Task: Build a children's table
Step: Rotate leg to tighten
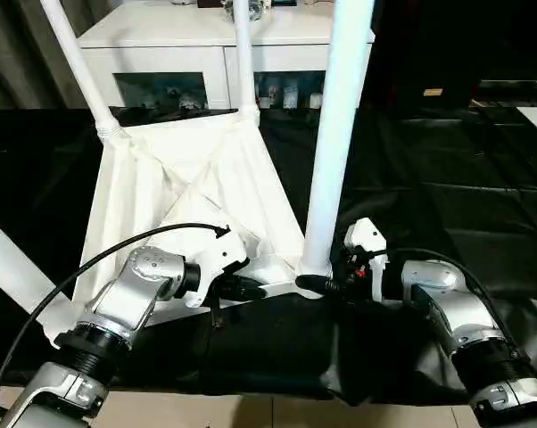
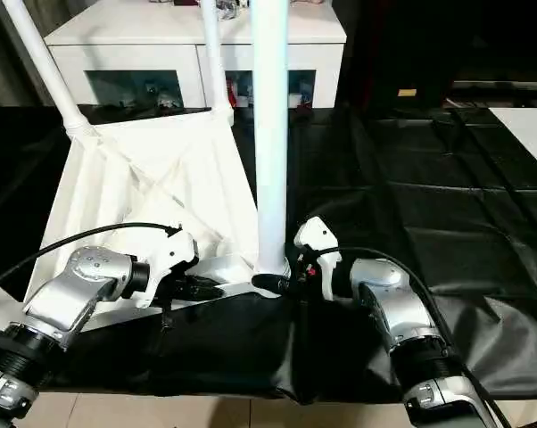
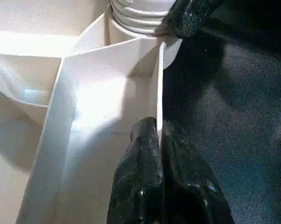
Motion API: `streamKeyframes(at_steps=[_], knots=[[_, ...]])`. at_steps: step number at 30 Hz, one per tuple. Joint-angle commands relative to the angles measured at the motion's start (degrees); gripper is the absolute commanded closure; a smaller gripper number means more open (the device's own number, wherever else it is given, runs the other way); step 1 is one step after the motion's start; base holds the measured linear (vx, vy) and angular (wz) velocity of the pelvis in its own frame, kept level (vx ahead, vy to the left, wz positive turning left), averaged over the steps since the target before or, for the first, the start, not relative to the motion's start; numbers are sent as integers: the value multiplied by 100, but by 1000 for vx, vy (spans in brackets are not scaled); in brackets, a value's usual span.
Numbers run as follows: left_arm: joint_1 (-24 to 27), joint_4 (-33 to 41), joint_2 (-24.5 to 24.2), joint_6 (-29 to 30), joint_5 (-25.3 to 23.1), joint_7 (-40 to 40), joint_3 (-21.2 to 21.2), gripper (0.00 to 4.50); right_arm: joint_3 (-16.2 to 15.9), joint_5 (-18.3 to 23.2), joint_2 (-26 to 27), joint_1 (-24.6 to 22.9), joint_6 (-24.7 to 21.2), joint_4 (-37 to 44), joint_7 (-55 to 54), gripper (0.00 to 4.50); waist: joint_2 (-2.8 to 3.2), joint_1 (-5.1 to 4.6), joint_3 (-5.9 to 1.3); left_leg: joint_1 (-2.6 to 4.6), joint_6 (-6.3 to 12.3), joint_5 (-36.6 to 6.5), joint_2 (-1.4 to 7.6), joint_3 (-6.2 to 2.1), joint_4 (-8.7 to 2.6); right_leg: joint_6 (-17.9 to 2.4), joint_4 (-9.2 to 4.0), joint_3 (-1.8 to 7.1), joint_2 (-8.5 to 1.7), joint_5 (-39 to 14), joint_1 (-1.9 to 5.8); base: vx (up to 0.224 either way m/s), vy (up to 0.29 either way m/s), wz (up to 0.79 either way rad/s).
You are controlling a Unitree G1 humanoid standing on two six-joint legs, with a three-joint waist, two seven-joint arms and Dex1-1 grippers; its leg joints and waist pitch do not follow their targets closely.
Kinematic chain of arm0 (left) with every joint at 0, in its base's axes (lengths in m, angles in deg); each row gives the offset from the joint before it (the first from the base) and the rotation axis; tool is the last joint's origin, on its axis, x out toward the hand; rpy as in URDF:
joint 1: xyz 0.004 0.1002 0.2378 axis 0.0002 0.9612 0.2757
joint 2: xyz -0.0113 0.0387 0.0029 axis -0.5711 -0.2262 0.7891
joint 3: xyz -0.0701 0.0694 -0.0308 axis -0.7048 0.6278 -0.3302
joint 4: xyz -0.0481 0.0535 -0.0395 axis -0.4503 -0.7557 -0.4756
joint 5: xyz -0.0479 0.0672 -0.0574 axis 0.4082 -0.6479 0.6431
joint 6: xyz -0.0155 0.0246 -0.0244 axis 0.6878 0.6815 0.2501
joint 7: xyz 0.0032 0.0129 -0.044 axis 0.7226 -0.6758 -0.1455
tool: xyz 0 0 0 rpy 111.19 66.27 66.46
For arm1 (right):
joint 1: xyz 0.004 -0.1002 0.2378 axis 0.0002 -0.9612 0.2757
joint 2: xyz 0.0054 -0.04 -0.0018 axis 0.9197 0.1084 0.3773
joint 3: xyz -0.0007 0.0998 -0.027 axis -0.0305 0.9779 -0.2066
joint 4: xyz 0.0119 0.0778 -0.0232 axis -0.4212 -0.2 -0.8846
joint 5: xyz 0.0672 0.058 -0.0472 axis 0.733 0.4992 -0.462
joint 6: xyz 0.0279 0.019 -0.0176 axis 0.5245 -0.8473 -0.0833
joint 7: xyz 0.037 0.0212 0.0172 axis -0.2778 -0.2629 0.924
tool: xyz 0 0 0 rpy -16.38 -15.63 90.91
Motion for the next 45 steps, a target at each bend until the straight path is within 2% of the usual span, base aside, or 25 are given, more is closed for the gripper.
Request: streamKeyframes(at_steps=[1, 6, 7, 8, 9, 10, 11, 12, 14, 16, 20, 21, 24, 26, 28, 29, 31, 32, 33, 35, 37, 38, 39, 40, 45], knots=[[10, -85, 143, 51, -85, 200, 83, 450, 86, -87, 143, 103, -126, -231, -489, 172, -81, -14, -342, 68, 318, -1210, 303, -126, -454, -1460, -283, 204, -227, -1192, 261, 0, 0, 0], [-261, -689, 611, 156, -330, 1231, -84, 450, 366, -266, 551, 153, -276, -518, -1829, 177, -111, -82, -299, 138, -23, -1800, 288, -157, -508, -1132, -413, 208, -231, -2193, 209, 0, 0, 0], [-350, -859, 747, 211, -373, 1518, -141, 450, 447, -299, 668, 163, -347, -569, -2193, 178, -151, -95, -291, 124, -62, -1876, 280, -164, -513, -1053, -423, 209, -235, -2331, 209, 0, 0, 0], [-566, -1240, 1051, 325, -435, 2204, -304, 450, 591, -398, 904, 183, -442, -670, -2947, 178, -180, -99, -292, 127, -69, -1906, 283, -169, -519, -1021, -431, 206, -239, -2403, 207, 0, 0, 0], [-609, -1314, 1111, 350, -441, 2338, -340, 450, 616, -412, 949, 186, -459, -688, -3078, 178, -179, -112, -280, 125, -77, -1924, 271, -162, -521, -977, -448, 208, -230, -2491, 187, 0, 0, 0], [-793, -1620, 1362, 415, -456, 2875, -478, 450, 672, -521, 1114, 190, -492, -757, -3624, 178, -195, -114, -283, 177, -138, -2050, 252, -167, -510, -855, -504, 191, -232, -2803, 148, 0, 0, 0], [-835, -1692, 1414, 404, -459, 3012, -513, 450, 680, -558, 1143, 196, -485, -786, -3763, 178, -198, -114, -285, 179, -131, -2076, 253, -170, -507, -826, -510, 195, -241, -2866, 146, 0, 0, 0], [-1057, -2095, 1688, 313, -484, 3713, -687, 450, 696, -820, 1284, 237, -433, -963, -4587, 178, -186, -119, -264, 165, -113, -2134, 245, -176, -515, -752, -539, 187, -237, -3006, 125, 0, 0, 0], [-1134, -2244, 1783, 227, -519, 3945, -715, 450, 698, -934, 1334, 255, -379, -1036, -4926, 178, -215, -104, -267, 207, -130, -2281, 229, -185, -505, -615, -588, 166, -238, -3252, 98, 0, 0, 0], [-1254, -2485, 1923, 18, -586, 4193, -710, 450, 692, -967, 1456, 307, -290, -1164, -5124, 178, -228, -107, -264, 150, -30, -2295, 229, -207, -528, -485, -607, 157, -251, -3339, 122, 0, 0, 0], [-1296, -2546, 1984, -117, -617, 4066, -631, 450, 661, -910, 1564, 316, -147, -1164, -4899, 180, -237, -97, -271, 129, 53, -2302, 229, -213, -534, -460, -602, 161, -260, -3254, 127, 0, 0, 0], [-1248, -2405, 1925, -105, -623, 3770, -561, 450, 749, -680, 1580, 255, -37, -960, -4476, 180, -234, -91, -277, 117, 84, -2287, 234, -211, -539, -472, -595, 165, -267, -3198, 138, 0, 0, 0], [-1183, -2291, 1783, -53, -635, 3435, -451, 450, 693, -582, 1478, 258, 99, -830, -4153, 110, -231, -63, -291, 73, 168, -2032, 253, -203, -548, -601, -546, 186, -275, -2812, 168, 0, 0, 0], [-946, -1888, 1520, -59, -605, 2823, -272, 450, 650, -423, 1245, 330, 11, -836, -3551, 104, -231, -59, -289, 25, 208, -1988, 256, -212, -552, -640, -513, 176, -280, -2707, 205, 0, 0, 0], [-866, -1766, 1427, -89, -591, 2619, -218, 450, 637, -336, 1174, 356, -32, -837, -3300, 83, -202, -184, -289, -143, 203, -1907, 256, -278, -589, -592, -468, 124, -285, -2680, 336, 0, 0, 0], [-738, -1566, 1291, -164, -529, 2278, -150, 450, 604, -230, 1048, 375, -85, -796, -2920, 83, -188, -171, -294, -107, 188, -1918, 256, -281, -585, -593, -490, 119, -293, -2715, 322, 7, -13, -23], [-670, -1475, 1213, -236, -492, 2075, -124, 450, 585, -173, 984, 386, -104, -773, -2696, 83, -197, -161, -296, 22, 156, -2029, 274, -250, -543, -818, -508, 178, -290, -2579, 208, 0, 0, 0], [-539, -1266, 1038, -399, -446, 1734, -54, 450, 458, -186, 777, 366, -37, -712, -2252, 83, -195, -154, -296, 31, 162, -2010, 269, -238, -534, -880, -506, 184, -284, -2520, 206, 0, 0, 0], [-407, -1049, 877, -478, -350, 1401, -25, 450, 370, -151, 588, 334, -52, -632, -1782, 83, -219, -137, -314, 8, 199, -1859, 284, -237, -533, -997, -447, 187, -277, -2203, 257, 0, 0, 0], [-178, -648, 601, -638, -93, 729, 15, 450, 211, -107, 259, 249, 53, -474, -993, 83, -195, -102, -305, 27, 277, -1775, 309, -213, -529, -1122, -424, 195, -276, -2009, 240, 0, 0, 0], [-48, -340, 390, -513, 114, 289, 48, 450, 125, -52, 96, 187, 57, -346, -535, 83, -163, -56, -336, 91, 367, -1409, 321, -143, -482, -1411, -344, 217, -236, -1262, 216, 61, -25, 10], [-5, -230, 293, -444, 171, 136, 74, 450, 84, -29, 39, 161, 56, -287, -360, 83, -154, -40, -341, 97, 391, -1305, 329, -133, -475, -1479, -314, 208, -220, -1081, 219, 59, -18, 9], [-5, -230, 293, -444, 171, 136, 74, 450, 84, -29, 39, 161, 56, -287, -360, 83, -157, -28, -369, 38, 477, -941, 331, -119, -447, -1590, -224, 192, -216, -631, 281, 0, 0, 0], [41, -127, 188, -362, 223, 3, 111, 450, 51, 9, 1, 143, 46, -247, -176, 83, -126, 7, -375, 56, 537, -726, 344, -117, -433, -1666, -190, 177, -202, -356, 263, 0, 0, 0], [146, 77, 4, -248, 275, -254, 140, 450, -35, 120, -18, 129, 36, -190, 206, 83, -135, 42, -374, 77, 553, -712, 335, -95, -423, -1738, -164, 180, -199, -251, 266, 0, 0, 0]])
